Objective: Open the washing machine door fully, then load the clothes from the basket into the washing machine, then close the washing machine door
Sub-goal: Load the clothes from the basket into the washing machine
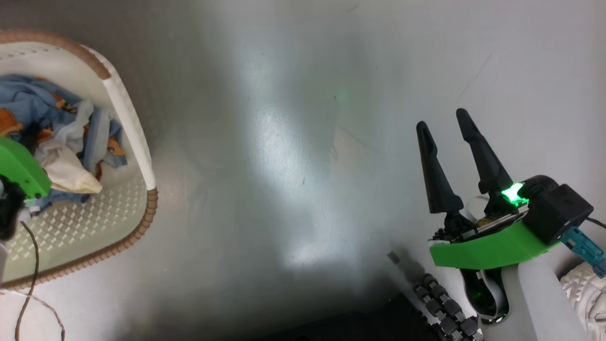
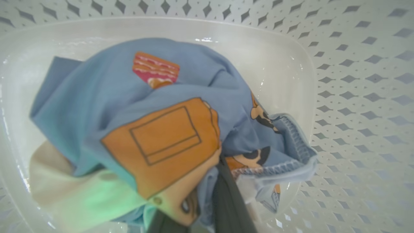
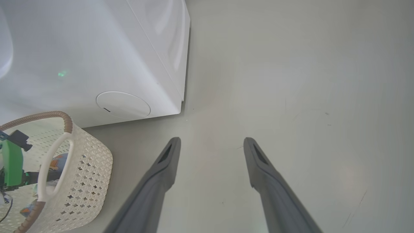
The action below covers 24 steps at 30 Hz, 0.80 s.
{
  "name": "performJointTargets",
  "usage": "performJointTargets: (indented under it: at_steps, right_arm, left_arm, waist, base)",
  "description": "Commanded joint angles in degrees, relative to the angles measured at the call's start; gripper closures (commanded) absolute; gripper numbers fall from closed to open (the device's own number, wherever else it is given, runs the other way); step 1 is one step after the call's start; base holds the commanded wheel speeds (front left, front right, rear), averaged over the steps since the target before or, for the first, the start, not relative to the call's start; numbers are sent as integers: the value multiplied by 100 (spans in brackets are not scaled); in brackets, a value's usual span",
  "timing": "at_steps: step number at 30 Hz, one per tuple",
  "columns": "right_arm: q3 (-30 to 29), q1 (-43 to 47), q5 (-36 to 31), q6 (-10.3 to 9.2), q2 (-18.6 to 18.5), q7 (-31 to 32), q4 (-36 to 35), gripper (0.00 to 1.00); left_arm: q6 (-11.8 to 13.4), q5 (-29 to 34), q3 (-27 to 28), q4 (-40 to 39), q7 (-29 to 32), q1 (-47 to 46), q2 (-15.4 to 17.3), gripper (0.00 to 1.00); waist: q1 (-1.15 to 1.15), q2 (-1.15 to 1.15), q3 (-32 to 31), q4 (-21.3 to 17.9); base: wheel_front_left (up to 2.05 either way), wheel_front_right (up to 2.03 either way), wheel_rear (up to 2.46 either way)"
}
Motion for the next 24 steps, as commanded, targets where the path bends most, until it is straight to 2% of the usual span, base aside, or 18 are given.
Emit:
performJointTargets:
  at_steps: [1, 12, 18, 24]
  right_arm:
    - [120, 174, 25, 35, -4, -27, -109, 0]
    - [0, 93, -140, 35, -4, -27, 39, 0]
    - [16, 98, -201, 35, -4, -27, 178, 0]
    - [2, 202, -215, 35, -4, -27, 341, 0]
  left_arm:
    - [-17, -59, 85, -56, -81, 260, 328, 100]
    - [-18, -154, -491, -283, -1489, 742, 372, 100]
    - [-18, -301, -698, -241, -2016, 996, 229, 100]
    - [-18, -298, -778, -256, -2294, 1310, 156, 100]
  waist:
    - [0, 0, -96, 23]
    - [0, 0, -985, 313]
    - [0, 0, -1599, 452]
    - [0, 0, -2274, 544]
  base:
    - [0, 0, 0]
    - [0, 0, 0]
    - [0, 0, 0]
    - [0, 0, 0]
